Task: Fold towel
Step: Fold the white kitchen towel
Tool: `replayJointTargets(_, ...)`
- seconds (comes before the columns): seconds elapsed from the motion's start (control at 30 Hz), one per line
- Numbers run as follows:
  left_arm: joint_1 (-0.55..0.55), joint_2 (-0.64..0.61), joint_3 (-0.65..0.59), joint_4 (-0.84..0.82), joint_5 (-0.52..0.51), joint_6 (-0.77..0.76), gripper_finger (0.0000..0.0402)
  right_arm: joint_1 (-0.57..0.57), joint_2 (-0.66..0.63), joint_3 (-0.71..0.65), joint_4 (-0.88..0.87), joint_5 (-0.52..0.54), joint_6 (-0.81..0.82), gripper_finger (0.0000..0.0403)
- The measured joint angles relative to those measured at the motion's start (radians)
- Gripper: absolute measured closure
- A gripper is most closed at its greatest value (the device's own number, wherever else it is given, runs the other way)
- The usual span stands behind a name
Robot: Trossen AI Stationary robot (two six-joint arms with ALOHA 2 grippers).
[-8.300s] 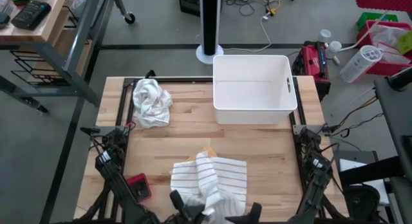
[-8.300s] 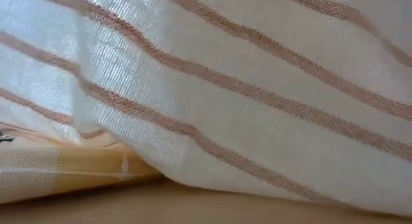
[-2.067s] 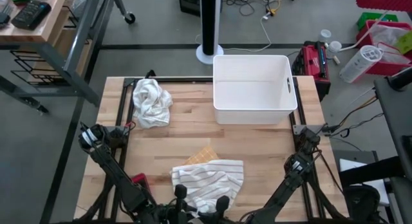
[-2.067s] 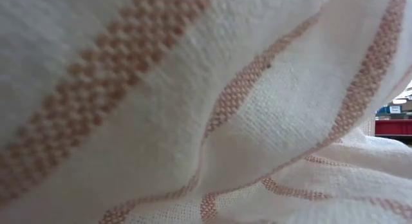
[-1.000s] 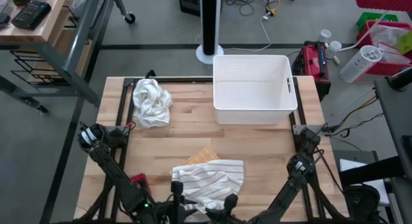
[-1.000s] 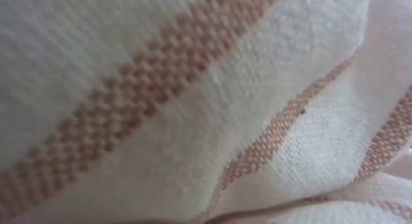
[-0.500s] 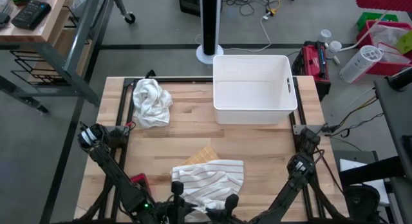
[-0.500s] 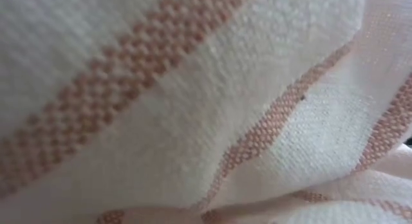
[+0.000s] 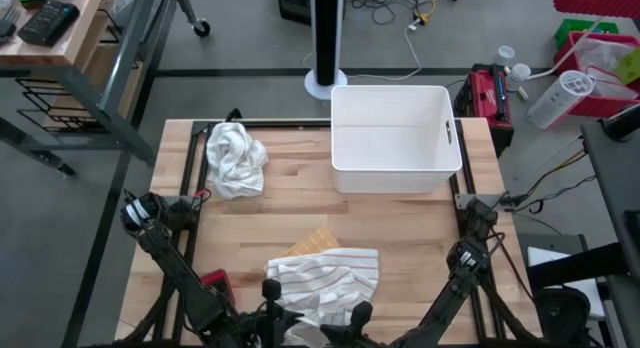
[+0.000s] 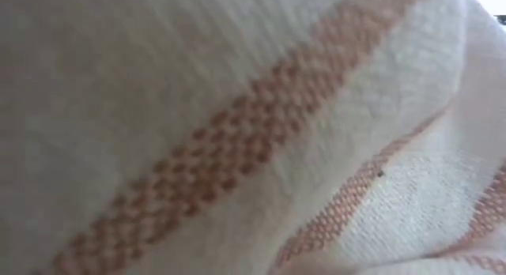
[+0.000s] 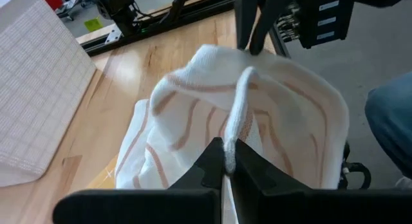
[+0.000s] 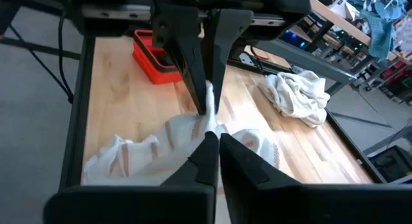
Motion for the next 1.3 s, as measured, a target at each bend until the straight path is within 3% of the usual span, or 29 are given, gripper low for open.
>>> replayJointTargets(0.2, -0.006, 0.0, 0.0, -0.044, -0.012, -0.043, 0.04, 0.015, -0.011, 0.0, -0.046, 0.0, 0.023, 0.0402)
replayJointTargets(0.53, -0.031, 0.0, 0.0, -0.052, 0.001, -0.037, 0.0401, 0.053, -0.043, 0.002, -0.501, -0.002, 0.489, 0.0402)
replayJointTargets(0.7, -0.031, 0.0, 0.0, -0.052, 0.001, -0.036, 0.0397, 0.065, -0.043, 0.002, -0.52, -0.022, 0.531, 0.0392)
replayJointTargets(1.1, -0.031, 0.0, 0.0, -0.049, 0.001, -0.032, 0.04, 0.021, -0.031, -0.014, -0.446, -0.037, 0.443, 0.0252)
replayJointTargets(1.3, -0.031, 0.0, 0.0, -0.048, 0.001, -0.032, 0.04, -0.007, -0.031, -0.04, -0.416, -0.038, 0.417, 0.0214)
